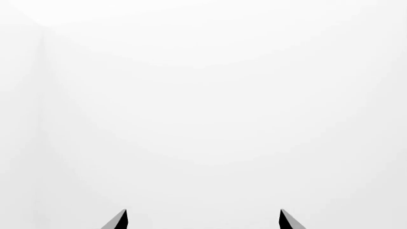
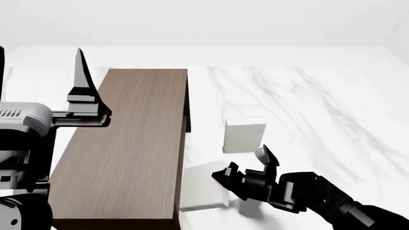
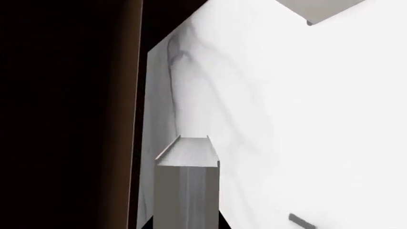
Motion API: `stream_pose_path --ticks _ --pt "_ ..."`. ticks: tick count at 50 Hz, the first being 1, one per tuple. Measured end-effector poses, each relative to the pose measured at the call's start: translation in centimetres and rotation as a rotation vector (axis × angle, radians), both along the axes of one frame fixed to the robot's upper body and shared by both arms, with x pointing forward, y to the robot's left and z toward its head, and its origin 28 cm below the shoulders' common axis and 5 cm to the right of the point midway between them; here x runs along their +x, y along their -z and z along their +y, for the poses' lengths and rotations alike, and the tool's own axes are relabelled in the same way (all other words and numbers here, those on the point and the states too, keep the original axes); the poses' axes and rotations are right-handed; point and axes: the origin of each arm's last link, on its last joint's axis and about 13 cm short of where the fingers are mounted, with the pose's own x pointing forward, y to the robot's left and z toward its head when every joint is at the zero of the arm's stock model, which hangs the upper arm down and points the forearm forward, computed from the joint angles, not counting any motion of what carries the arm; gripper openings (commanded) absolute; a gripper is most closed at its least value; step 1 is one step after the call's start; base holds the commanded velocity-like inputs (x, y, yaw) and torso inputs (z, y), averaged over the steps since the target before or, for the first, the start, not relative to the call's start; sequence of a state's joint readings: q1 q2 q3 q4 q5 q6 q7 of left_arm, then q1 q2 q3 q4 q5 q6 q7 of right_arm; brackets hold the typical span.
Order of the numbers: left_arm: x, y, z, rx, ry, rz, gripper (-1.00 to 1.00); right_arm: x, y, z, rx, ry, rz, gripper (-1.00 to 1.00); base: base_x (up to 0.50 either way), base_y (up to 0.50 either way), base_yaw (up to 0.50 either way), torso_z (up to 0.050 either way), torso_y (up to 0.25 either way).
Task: Pick up the book on the right and place it under the cabinet shelf.
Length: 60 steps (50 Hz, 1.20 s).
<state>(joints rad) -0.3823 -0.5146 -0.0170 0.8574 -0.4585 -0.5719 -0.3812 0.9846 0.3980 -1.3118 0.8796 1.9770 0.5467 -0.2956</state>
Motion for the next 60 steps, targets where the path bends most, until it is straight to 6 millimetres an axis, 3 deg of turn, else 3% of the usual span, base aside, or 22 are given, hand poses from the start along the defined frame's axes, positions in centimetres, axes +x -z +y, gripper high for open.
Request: stream_pose_path --ticks 7,8,31,60 --pt "0.0 0.0 0.0 0.0 0.001 0.0 1.0 0.4 0.3 0.3 0.008 -0.004 0.004 -1.0 0.0 0.0 0.0 0.0 0.0" --pt "0.0 0.0 0.0 0.0 0.001 0.001 1.0 0.4 0.3 0.4 0.008 -0.004 0.005 1.0 0.0 0.0 0.0 0.0 0.0" --pt "0.0 0.0 0.0 0.0 0.004 0.0 1.0 0.3 1.3 0.1 -0.166 -0.01 -0.007 1.0 0.0 0.0 0.0 0.0 0.0" --pt "0.0 0.0 0.0 0.002 0.005 0.001 1.0 -0.8 -1.3 -0.2 -0.632 0.048 -0.176 1.0 0.0 0.0 0.0 0.0 0.0"
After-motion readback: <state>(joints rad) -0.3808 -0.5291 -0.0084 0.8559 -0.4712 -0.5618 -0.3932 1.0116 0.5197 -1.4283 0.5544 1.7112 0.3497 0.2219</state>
